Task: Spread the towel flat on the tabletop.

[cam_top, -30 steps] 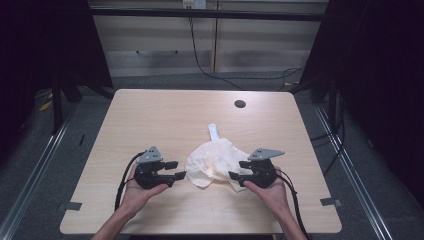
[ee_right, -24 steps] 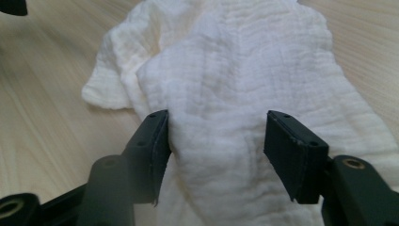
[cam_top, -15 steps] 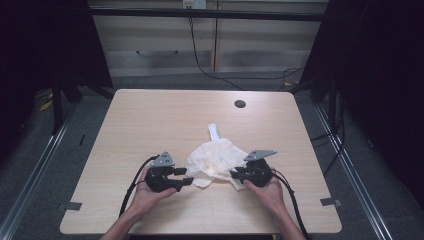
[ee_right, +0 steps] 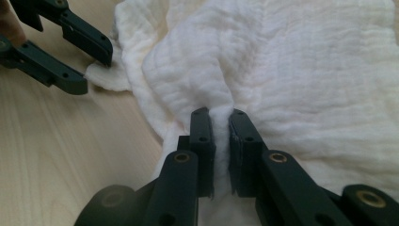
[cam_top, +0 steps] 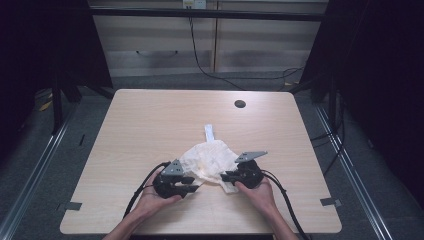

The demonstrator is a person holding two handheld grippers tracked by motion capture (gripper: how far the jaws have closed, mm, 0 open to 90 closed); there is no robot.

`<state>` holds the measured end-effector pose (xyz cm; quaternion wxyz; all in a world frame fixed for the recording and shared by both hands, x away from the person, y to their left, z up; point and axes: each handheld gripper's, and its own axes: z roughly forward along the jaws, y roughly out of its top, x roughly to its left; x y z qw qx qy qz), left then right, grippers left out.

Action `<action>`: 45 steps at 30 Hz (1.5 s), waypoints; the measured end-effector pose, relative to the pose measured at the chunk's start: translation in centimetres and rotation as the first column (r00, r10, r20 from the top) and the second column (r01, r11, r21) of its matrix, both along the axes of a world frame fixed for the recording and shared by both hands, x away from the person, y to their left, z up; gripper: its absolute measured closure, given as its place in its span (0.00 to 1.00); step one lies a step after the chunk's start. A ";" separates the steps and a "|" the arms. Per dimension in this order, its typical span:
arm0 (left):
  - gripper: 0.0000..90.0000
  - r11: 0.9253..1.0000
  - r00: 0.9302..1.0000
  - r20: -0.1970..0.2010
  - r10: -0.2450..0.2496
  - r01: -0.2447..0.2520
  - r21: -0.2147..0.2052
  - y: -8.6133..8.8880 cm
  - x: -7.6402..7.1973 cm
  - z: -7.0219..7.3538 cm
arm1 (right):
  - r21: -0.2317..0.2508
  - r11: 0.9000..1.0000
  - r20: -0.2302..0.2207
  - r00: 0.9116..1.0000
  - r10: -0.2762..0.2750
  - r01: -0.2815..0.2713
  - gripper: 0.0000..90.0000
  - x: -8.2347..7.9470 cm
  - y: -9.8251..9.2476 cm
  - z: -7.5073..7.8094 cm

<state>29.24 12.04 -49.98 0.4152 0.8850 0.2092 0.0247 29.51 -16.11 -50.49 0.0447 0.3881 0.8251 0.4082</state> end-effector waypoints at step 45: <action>0.98 0.924 0.985 0.042 0.168 -0.142 -0.355 8.0 0.6 6.7 | 0.096 0.989 0.094 0.988 -0.121 0.112 0.98 0.2 -5.1 4.4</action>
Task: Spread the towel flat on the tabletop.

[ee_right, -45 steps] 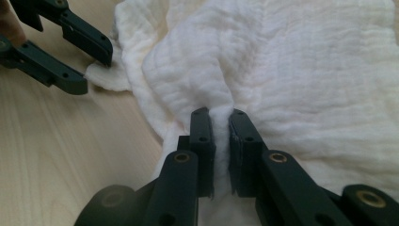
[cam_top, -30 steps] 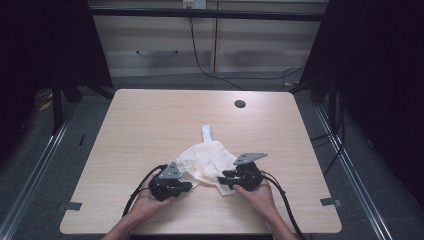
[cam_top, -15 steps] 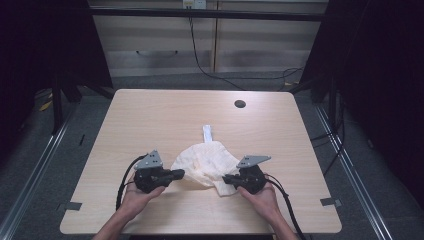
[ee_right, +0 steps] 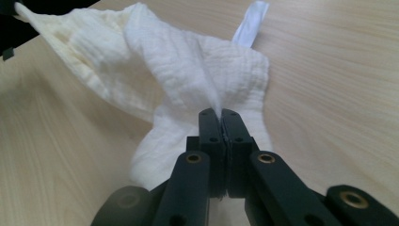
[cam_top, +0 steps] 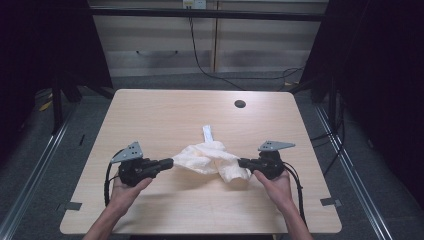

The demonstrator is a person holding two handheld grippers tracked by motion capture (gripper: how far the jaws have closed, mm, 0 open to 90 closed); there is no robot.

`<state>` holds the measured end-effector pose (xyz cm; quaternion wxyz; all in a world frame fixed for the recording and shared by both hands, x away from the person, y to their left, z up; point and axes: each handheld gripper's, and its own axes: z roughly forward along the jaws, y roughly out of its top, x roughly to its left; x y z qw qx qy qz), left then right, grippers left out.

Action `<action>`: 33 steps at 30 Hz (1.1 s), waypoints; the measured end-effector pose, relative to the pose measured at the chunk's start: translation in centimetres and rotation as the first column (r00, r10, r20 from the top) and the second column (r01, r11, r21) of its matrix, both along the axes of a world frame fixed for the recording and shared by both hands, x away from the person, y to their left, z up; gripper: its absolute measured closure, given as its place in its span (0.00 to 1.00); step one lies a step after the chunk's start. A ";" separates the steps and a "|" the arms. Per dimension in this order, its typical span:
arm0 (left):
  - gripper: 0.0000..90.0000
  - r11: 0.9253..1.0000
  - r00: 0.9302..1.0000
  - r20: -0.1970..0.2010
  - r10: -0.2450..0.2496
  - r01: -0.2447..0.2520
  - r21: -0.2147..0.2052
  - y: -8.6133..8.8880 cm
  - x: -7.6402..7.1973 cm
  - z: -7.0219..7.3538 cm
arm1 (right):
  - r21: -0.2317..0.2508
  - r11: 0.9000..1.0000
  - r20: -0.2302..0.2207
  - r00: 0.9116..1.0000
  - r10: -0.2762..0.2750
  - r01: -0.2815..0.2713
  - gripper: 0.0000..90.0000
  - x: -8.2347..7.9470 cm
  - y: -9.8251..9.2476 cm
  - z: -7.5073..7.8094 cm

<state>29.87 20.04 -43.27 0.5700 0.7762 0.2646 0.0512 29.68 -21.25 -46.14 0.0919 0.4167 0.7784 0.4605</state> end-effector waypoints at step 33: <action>0.98 0.999 0.998 -0.050 0.041 -0.040 0.009 0.2 1.1 -1.4 | -0.109 0.986 -0.013 0.992 0.129 -0.130 0.63 -1.6 4.8 -0.9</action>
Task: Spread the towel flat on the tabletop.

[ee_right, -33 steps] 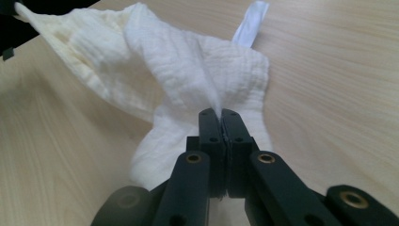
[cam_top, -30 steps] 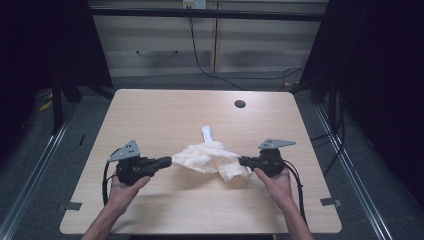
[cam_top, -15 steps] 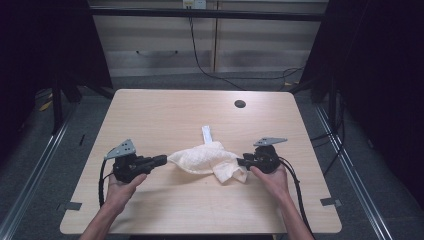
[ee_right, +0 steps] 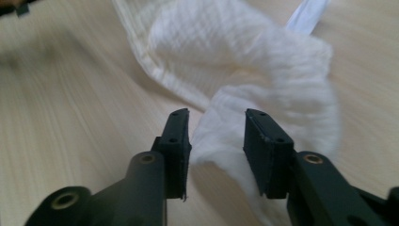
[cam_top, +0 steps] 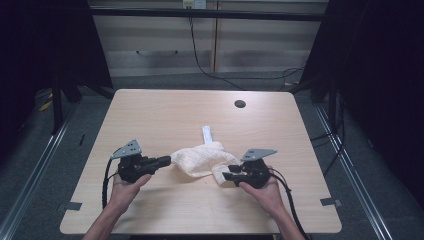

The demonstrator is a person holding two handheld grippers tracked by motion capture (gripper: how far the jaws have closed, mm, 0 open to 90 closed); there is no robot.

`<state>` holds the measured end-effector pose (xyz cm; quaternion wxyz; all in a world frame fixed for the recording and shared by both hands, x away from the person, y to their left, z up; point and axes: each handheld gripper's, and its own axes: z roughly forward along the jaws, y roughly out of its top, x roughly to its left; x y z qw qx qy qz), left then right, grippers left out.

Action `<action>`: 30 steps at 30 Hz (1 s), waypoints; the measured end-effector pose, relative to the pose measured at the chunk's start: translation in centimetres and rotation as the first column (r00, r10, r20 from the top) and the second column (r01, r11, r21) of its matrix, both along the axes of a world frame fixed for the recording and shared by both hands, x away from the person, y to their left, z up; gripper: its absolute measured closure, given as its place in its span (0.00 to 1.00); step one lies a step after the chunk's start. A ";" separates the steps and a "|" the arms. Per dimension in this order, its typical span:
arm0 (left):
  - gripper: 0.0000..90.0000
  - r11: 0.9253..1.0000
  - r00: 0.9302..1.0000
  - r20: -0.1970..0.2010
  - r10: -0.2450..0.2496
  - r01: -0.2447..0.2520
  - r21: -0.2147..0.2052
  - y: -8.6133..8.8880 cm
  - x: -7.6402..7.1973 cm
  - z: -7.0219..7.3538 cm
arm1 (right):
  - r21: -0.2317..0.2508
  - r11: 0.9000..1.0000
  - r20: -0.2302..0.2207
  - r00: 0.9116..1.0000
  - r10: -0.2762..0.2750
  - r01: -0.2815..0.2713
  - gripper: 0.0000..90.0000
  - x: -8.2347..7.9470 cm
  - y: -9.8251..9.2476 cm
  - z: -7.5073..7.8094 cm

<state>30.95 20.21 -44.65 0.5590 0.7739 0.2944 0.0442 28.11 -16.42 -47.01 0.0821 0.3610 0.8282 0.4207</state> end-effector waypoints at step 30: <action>0.98 1.000 0.992 0.126 0.014 -0.012 -0.016 1.4 -1.9 4.1 | 0.100 0.992 0.111 0.991 0.071 -0.083 0.96 -2.5 -0.5 5.1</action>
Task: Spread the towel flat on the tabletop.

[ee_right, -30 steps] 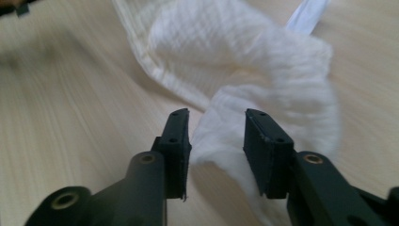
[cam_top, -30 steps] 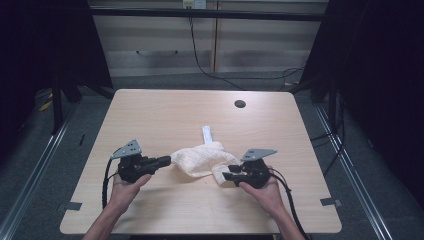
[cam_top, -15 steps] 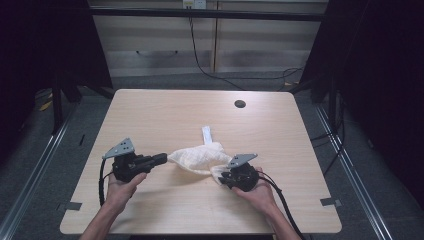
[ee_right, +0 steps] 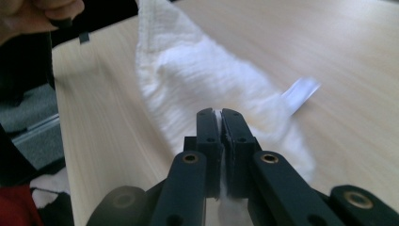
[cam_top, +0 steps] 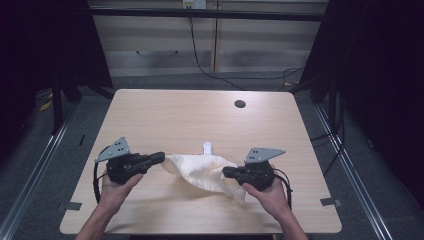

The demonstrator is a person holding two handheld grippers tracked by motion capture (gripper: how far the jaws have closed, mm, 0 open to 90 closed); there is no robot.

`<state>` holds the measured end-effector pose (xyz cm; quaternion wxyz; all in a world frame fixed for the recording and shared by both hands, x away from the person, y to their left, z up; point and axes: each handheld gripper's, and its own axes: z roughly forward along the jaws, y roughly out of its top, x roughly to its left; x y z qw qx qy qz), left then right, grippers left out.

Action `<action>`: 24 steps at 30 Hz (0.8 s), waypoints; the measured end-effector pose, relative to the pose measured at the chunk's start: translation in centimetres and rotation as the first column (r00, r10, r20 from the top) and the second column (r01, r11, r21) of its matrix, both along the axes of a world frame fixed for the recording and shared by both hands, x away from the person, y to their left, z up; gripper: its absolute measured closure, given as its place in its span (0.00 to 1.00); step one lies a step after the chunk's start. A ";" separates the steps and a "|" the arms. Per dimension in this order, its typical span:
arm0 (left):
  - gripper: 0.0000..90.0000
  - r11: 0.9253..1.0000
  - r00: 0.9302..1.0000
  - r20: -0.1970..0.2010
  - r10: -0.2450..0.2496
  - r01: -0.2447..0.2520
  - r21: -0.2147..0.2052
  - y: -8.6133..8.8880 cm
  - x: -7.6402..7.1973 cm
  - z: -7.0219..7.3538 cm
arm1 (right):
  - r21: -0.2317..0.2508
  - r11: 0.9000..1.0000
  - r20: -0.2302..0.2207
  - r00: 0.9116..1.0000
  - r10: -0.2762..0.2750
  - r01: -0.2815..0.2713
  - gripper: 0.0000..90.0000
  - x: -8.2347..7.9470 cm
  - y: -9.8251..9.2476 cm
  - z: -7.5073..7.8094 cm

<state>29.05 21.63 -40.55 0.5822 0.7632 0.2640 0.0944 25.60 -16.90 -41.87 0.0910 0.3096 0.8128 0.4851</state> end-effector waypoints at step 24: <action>0.98 0.989 0.989 -0.143 0.040 -0.019 0.146 -1.6 3.1 -5.8 | -0.109 0.970 -0.092 0.970 -0.227 0.217 0.67 4.7 -4.2 -5.6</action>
